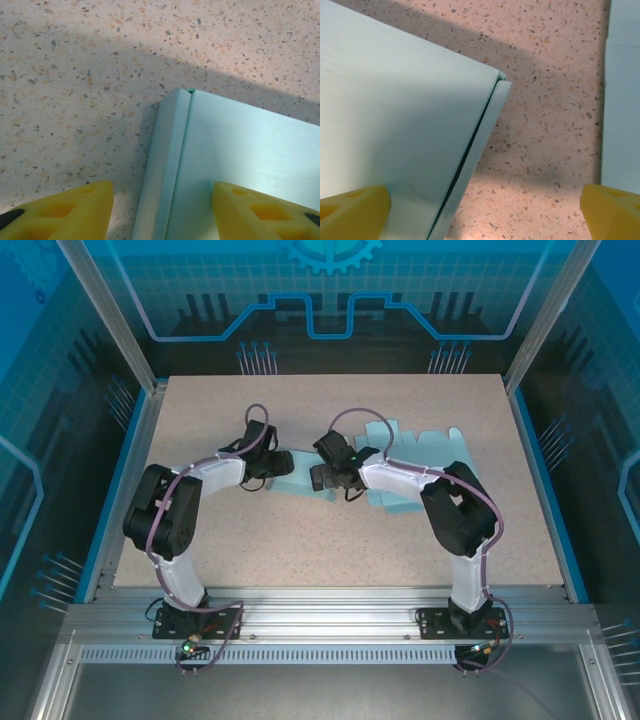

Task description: Fold the paper box

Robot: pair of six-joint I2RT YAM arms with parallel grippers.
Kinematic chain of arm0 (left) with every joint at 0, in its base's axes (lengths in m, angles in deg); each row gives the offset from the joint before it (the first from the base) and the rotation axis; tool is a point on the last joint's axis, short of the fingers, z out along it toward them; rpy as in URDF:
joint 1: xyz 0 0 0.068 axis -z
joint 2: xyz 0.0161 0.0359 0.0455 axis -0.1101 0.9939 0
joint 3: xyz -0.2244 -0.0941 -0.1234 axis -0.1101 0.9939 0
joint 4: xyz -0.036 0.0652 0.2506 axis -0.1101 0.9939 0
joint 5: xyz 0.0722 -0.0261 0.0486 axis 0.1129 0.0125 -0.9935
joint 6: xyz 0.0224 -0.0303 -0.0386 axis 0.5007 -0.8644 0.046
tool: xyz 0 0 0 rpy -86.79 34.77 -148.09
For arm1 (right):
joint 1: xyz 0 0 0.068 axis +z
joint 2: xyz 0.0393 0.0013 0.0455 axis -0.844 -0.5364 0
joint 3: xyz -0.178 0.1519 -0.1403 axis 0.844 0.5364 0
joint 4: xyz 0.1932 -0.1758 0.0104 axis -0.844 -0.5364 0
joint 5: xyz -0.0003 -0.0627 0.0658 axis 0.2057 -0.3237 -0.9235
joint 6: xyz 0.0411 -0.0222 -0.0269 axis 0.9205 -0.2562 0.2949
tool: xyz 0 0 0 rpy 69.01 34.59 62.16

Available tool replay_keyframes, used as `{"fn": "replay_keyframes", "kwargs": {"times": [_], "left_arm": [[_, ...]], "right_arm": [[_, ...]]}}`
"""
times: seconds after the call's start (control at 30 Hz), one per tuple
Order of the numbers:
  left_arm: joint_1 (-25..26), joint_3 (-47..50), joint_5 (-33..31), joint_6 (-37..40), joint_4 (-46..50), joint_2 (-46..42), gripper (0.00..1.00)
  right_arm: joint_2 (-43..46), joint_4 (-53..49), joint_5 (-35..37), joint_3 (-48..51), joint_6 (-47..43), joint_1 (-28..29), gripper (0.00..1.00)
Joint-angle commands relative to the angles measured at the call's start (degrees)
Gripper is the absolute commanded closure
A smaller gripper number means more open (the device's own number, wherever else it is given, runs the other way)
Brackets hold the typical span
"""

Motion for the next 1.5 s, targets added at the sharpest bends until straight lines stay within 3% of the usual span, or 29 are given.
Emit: {"fn": "replay_keyframes", "kwargs": {"times": [0.0,0.27,0.47,0.6,0.73,1.13,1.47], "left_arm": [[-0.86,2.00,1.67,0.54,3.37,2.07,0.45],[-1.11,1.00,7.55,0.75,2.62,-4.63,0.36],[-2.74,5.66,5.94,-2.29,1.11,-14.61,0.20],[-5.01,11.67,1.77,-6.55,-0.94,-23.45,0.01],[-6.16,17.07,-2.19,-8.78,-2.15,-32.14,0.01],[-6.16,24.72,-11.57,-9.80,-0.62,-49.09,0.01],[-6.23,26.21,-14.04,-8.85,0.20,-54.61,0.01]], "right_arm": [[1.41,-3.84,3.21,1.13,-4.46,1.08,0.01],[8.35,-4.04,14.27,-1.33,-19.14,9.45,0.03],[9.75,0.62,17.40,1.43,-29.98,15.84,0.14],[6.95,1.48,21.46,2.17,-34.99,18.92,0.19],[3.04,2.91,26.06,1.86,-38.33,21.30,0.21],[-3.76,5.08,25.90,-0.51,-40.22,21.76,0.15],[-7.04,7.25,26.81,-2.15,-40.12,18.89,0.22]]}}
